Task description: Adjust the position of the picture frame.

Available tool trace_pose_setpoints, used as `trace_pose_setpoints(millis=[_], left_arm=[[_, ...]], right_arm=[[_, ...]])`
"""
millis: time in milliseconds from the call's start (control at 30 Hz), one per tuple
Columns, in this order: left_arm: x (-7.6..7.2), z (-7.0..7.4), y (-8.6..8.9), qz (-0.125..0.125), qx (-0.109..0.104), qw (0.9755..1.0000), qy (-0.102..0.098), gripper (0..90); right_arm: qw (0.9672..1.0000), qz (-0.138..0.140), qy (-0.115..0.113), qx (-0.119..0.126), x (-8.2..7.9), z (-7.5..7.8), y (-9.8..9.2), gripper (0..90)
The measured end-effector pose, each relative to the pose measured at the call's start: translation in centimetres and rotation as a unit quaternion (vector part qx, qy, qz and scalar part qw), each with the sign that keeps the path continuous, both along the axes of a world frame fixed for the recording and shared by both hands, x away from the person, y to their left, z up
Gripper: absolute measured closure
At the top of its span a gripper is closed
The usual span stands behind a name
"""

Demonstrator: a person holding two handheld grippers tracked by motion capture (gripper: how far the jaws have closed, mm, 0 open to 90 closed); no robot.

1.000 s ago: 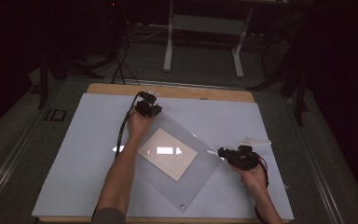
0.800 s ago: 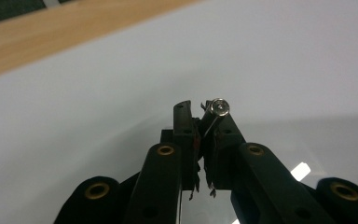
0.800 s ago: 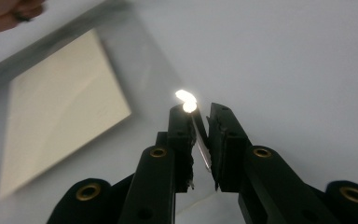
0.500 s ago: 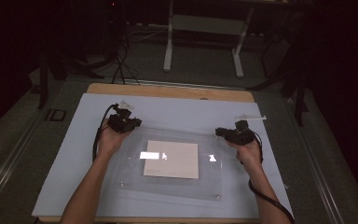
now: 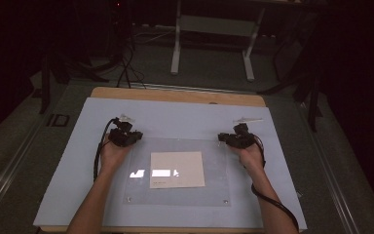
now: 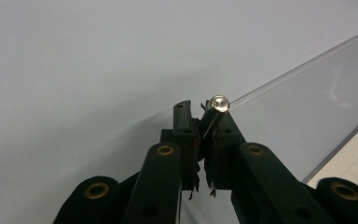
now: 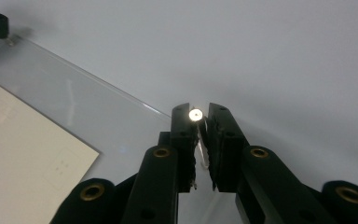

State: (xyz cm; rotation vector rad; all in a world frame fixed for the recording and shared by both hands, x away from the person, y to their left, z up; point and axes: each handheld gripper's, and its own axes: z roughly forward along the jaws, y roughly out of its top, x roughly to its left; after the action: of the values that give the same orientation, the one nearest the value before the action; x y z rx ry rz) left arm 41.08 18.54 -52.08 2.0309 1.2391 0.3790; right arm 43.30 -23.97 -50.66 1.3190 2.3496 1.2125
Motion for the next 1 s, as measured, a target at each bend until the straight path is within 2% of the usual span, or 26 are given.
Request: trace_pose_setpoints(millis=[67,233,433,600,633,833,1000], left_arm=[[-0.01,-0.05,0.02,-0.001,-0.001,1.0,-0.002,83.7],[-0.23,-0.08,-0.15,0.011,-0.002,0.9999,-0.003,83.7],[-0.45,-0.02,-0.16,0.009,0.002,1.0,-0.001,83.6],[-0.42,-0.1,-0.11,0.008,-0.003,1.0,-0.002,83.2],[-0.42,-0.16,-0.05,0.009,-0.009,0.9999,-0.002,83.2],[-0.35,-0.25,0.07,0.003,-0.013,0.9999,-0.004,82.5],[-0.46,-0.45,0.19,0.006,-0.023,0.9997,-0.01,81.8]], right_arm=[[0.9999,0.001,0.0,0.01,0.06,-0.3,-0.18,81.5],[0.9999,0.0,0.001,0.013,0.1,-0.33,-0.21,81.3],[0.9999,-0.003,0.001,0.015,0.3,-0.36,-0.18,81.2],[0.9999,-0.004,-0.001,0.011,0.31,-0.36,-0.09,81.2],[0.9999,-0.004,-0.001,0.013,0.28,-0.41,-0.13,81.0],[0.9994,-0.008,0.003,0.034,0.22,-1.07,-0.39,79.6],[0.9994,-0.008,0.003,0.034,0.21,-1.17,-0.41,79.6]])
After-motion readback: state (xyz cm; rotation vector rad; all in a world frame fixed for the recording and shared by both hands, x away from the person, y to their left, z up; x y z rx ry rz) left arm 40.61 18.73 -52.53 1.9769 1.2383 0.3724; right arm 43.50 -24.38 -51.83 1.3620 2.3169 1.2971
